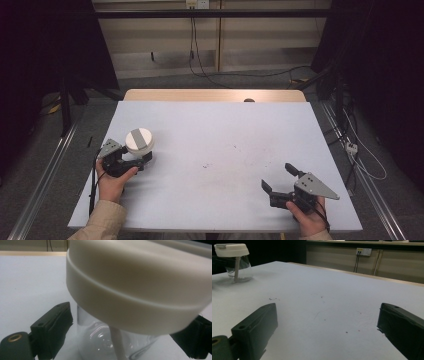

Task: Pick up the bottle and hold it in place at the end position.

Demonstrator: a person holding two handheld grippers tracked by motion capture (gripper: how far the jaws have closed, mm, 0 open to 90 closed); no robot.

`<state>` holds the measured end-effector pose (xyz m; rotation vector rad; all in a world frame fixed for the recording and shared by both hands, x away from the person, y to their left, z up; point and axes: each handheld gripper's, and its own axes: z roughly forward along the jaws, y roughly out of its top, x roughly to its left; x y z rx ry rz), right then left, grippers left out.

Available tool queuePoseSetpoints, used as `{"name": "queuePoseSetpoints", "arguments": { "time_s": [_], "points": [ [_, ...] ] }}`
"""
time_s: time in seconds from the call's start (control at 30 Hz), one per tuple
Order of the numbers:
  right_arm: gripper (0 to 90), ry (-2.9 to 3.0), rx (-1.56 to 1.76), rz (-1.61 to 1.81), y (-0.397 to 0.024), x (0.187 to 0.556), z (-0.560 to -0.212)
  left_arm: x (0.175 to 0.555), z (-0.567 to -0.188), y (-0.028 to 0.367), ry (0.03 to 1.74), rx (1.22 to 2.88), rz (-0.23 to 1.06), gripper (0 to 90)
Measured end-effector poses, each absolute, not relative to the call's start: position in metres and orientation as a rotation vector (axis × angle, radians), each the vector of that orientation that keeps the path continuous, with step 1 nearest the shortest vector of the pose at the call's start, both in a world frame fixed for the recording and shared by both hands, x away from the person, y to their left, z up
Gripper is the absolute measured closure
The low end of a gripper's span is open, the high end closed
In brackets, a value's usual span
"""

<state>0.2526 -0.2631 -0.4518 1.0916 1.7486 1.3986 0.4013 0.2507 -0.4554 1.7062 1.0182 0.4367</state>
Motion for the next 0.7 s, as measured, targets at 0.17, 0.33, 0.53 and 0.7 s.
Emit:
{"name": "queuePoseSetpoints", "arguments": {
  "time_s": [0.17,0.33,0.53,0.7],
  "points": [
    [2.4,1.752,1.093,1.396,-0.2629,0.2528,-0.4522,0.4052,-0.4551,0.2467,0.980,1.701,0.473,12.7],
    [2.4,1.753,1.089,1.391,-0.2637,0.2526,-0.4520,0.4062,-0.4542,0.2448,0.968,1.688,0.495,15.8],
    [2.5,1.754,1.088,1.392,-0.2639,0.2528,-0.4521,0.4048,-0.4516,0.2439,0.953,1.710,0.534,17.6],
    [2.7,1.751,1.084,1.397,-0.2631,0.2529,-0.4518,0.4023,-0.4477,0.2423,0.942,1.683,0.539,18.4]
  ]
}}
